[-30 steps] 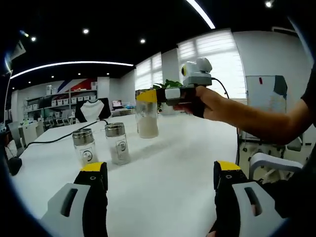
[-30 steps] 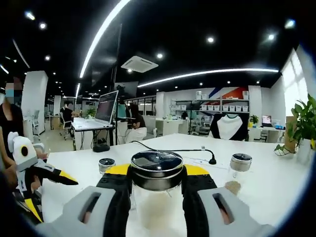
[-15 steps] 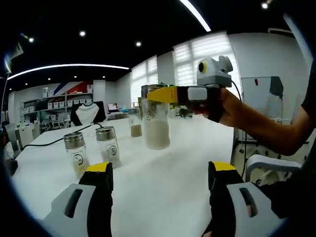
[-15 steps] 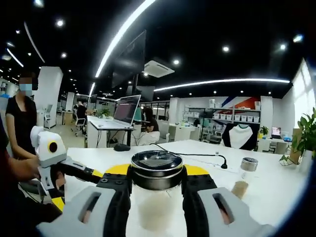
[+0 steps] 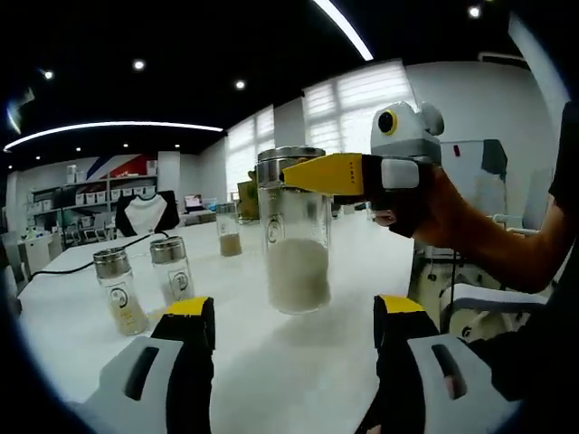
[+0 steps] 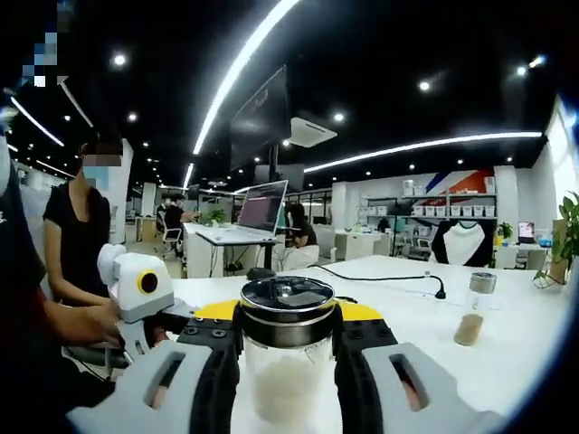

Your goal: Rotate the seasoning bottle until the label or dispensing opening points toward the visible target arrow and the bottle remains upright within the marked orientation range

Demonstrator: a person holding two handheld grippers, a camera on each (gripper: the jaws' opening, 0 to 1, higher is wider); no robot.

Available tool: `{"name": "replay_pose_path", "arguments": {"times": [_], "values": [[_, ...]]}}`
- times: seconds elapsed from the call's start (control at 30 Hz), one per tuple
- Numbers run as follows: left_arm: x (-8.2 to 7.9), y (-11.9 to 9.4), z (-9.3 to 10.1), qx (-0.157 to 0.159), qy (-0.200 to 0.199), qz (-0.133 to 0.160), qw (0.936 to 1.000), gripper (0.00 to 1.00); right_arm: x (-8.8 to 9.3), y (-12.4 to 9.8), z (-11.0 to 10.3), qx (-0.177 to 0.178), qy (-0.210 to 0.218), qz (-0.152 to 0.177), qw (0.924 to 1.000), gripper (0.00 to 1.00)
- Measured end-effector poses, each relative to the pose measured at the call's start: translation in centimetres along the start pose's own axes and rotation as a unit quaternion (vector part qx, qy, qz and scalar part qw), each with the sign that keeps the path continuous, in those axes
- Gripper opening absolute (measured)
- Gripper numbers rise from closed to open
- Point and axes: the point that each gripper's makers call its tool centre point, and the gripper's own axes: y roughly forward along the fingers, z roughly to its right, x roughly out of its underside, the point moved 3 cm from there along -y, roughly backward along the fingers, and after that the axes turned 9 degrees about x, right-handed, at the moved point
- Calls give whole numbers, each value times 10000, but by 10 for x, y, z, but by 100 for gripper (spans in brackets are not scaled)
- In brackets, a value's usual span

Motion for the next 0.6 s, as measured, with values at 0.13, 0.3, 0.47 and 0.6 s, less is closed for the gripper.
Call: {"name": "replay_pose_path", "arguments": {"times": [0.13, 0.3, 0.47, 0.6], "values": [[-3, 2, 5, 96, -21, 92, 9999, 69, 2, -2, -14, -218, 2, -43, 9998, 36], [-7, 3, 9, 151, 186, 214, 9995, 62, 3, -5, -26, -382, -12, -47, 9993, 36], [-7, 5, 12, 233, 139, 250, 9993, 59, 3, -6, -33, -561, -50, -1, 9984, 36], [-6, 6, 14, 296, 128, 266, 9991, 55, 3, -7, -37, -699, 22, 36, 9975, 36]]}}
